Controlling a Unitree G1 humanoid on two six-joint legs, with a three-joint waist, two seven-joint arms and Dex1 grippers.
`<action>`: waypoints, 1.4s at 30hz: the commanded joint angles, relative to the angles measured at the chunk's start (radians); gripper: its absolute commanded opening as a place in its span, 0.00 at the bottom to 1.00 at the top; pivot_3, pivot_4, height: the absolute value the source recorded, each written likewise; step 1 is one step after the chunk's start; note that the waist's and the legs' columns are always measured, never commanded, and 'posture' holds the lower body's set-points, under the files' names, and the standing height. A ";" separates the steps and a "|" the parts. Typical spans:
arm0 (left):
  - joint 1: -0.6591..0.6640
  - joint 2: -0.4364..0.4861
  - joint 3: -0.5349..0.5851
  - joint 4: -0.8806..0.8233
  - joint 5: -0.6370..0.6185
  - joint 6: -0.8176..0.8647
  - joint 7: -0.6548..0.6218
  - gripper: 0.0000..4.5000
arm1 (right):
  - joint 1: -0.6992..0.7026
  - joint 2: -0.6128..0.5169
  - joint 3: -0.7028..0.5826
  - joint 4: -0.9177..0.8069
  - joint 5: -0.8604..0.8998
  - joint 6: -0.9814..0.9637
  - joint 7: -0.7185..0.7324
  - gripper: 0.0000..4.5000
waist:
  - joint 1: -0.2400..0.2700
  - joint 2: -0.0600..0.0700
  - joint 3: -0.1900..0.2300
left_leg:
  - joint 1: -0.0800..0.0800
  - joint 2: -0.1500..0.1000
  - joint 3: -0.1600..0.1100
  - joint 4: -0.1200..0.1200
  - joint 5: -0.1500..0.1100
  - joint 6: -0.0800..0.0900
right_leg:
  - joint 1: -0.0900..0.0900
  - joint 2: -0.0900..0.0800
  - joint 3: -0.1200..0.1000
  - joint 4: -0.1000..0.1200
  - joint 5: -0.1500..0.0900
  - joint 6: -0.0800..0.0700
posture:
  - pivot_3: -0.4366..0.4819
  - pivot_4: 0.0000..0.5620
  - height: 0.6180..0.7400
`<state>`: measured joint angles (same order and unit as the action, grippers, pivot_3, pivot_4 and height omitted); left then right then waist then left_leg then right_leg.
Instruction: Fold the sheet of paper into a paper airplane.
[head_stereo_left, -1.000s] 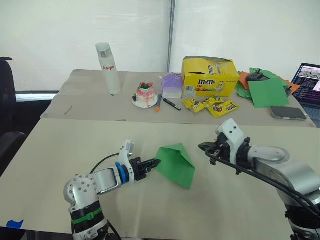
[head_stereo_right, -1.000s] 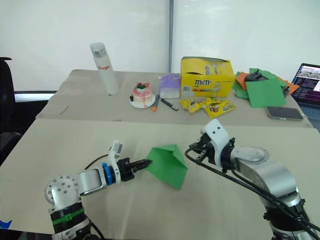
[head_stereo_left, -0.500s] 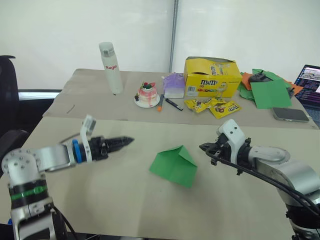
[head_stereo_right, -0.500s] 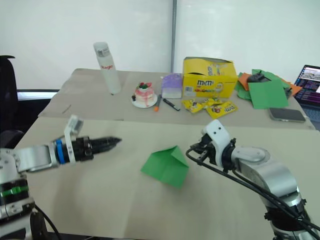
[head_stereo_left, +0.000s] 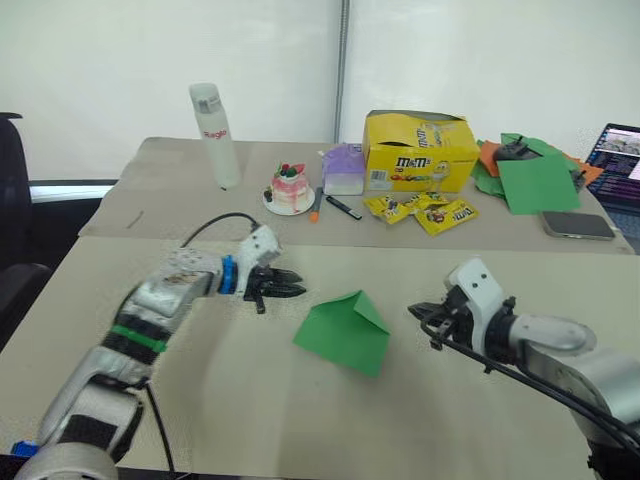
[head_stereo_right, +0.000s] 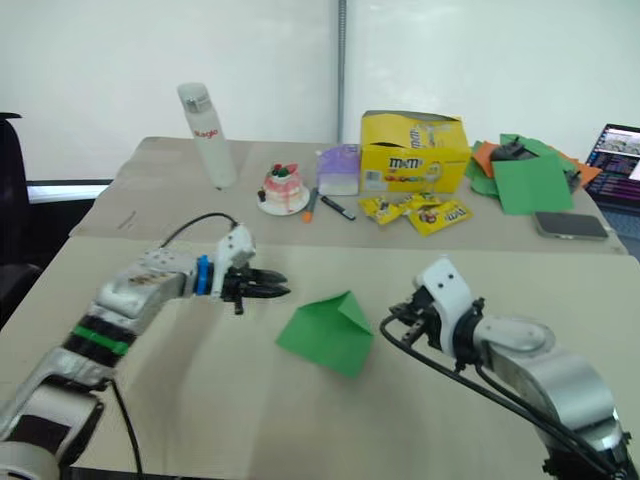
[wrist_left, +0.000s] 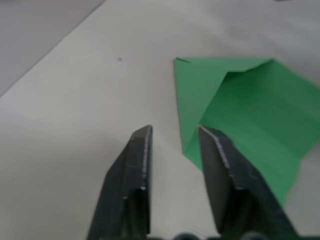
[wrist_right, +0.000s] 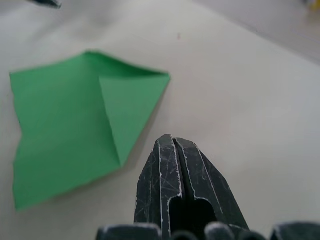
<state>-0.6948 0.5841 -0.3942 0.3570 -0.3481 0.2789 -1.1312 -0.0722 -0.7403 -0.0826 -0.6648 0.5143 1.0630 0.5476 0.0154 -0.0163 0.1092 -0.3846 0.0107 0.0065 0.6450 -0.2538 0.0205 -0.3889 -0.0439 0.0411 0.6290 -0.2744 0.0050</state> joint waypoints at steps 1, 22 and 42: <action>-0.050 -0.068 -0.006 0.128 0.091 -0.221 -0.082 0.01 | 0.038 -0.004 0.011 -0.050 0.000 0.006 -0.016 0.00 | -0.001 0.000 0.000 | 0.000 0.000 0.000 0.001 0.000 0.001 | 0.000 0.000 0.000 0.000 0.000 0.000 | 0.48 0.27 0.98; -0.067 -0.267 0.041 0.525 0.311 -0.508 -0.144 0.01 | 0.020 0.230 0.095 0.046 0.003 -0.087 -0.061 0.00 | -0.007 0.000 0.000 | 0.002 -0.002 -0.001 0.003 -0.001 0.005 | 0.002 0.002 0.001 0.003 -0.001 0.003 | 0.48 0.27 0.98; -0.044 -0.360 0.174 0.412 0.212 -0.254 -0.108 0.01 | -0.071 0.245 0.168 0.141 -0.044 -0.123 -0.051 0.00 | -0.009 0.000 0.000 | 0.001 -0.002 -0.003 0.003 -0.001 0.005 | 0.002 0.003 0.001 0.004 -0.001 0.003 | 0.48 0.27 0.98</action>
<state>-0.7293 0.2276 -0.2482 0.7990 -0.1129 -0.0036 -1.2514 -0.1356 -0.4950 0.0888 -0.5081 0.4693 0.9668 0.4911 0.0063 -0.0165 0.1087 -0.3837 0.0087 0.0034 0.6485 -0.2547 0.0254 -0.3872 -0.0415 0.0418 0.6327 -0.2750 0.0078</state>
